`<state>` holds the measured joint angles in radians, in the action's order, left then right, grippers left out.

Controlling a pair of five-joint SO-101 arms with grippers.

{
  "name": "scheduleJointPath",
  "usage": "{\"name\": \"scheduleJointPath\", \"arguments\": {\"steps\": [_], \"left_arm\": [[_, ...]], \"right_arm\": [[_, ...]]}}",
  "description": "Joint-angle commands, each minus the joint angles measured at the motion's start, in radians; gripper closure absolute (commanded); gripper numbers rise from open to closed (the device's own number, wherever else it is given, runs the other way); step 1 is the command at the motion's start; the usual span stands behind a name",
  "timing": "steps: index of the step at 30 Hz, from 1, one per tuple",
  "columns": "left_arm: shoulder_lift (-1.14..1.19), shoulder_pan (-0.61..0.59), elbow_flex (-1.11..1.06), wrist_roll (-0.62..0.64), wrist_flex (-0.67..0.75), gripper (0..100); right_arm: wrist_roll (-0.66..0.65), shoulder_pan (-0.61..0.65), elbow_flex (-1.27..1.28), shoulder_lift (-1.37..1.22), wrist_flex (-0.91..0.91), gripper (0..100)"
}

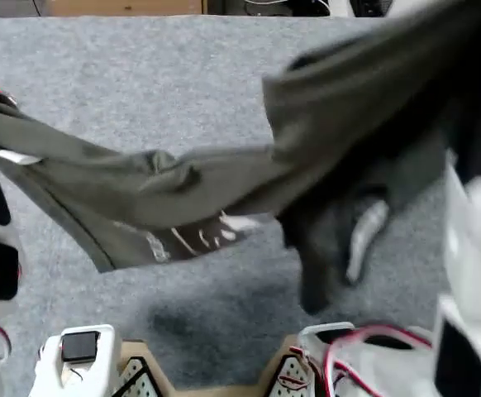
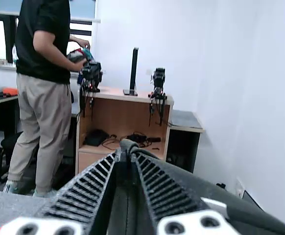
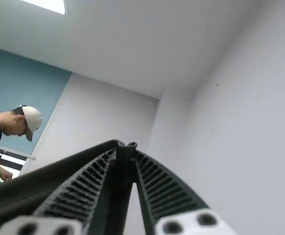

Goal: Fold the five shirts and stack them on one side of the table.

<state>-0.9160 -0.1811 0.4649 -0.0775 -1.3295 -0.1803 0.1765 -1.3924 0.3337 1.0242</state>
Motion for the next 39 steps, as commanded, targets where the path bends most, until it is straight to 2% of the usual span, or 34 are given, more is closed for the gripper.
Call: {"name": "scheduleJointPath", "arguments": {"steps": [1, 7, 10, 17, 19, 24, 32, 35, 39], "left_arm": [[-0.001, 0.002, 0.000, 0.006, 0.020, 98], [0.005, 0.002, -0.012, 0.008, 0.018, 98], [-0.001, 0.002, -0.089, 0.008, 0.023, 98], [0.008, 0.003, -0.344, 0.000, 0.040, 98], [0.008, 0.003, -0.477, 0.000, 0.112, 98], [0.008, 0.002, -0.841, 0.000, 0.416, 98], [0.070, 0.005, -1.250, 0.000, 0.948, 98], [0.177, 0.003, -1.263, -0.025, 1.017, 98], [0.384, 0.005, -1.185, -0.028, 1.020, 98]], "right_arm": [[0.002, 0.012, 0.008, 0.008, -0.034, 99.4], [0.005, 0.012, 0.074, 0.002, -0.005, 99.4], [0.069, 0.007, 0.170, 0.001, 0.055, 99.4], [0.201, -0.025, 0.601, -0.001, 0.051, 99.4], [0.245, -0.039, 0.766, -0.001, -0.017, 99.4], [0.261, -0.070, 1.173, -0.001, -0.235, 99.4], [0.255, -0.067, 1.675, -0.002, -0.724, 99.4], [0.255, -0.071, 1.764, -0.030, -0.875, 99.4], [0.261, -0.097, 1.770, -0.124, -0.921, 99.4]]}}
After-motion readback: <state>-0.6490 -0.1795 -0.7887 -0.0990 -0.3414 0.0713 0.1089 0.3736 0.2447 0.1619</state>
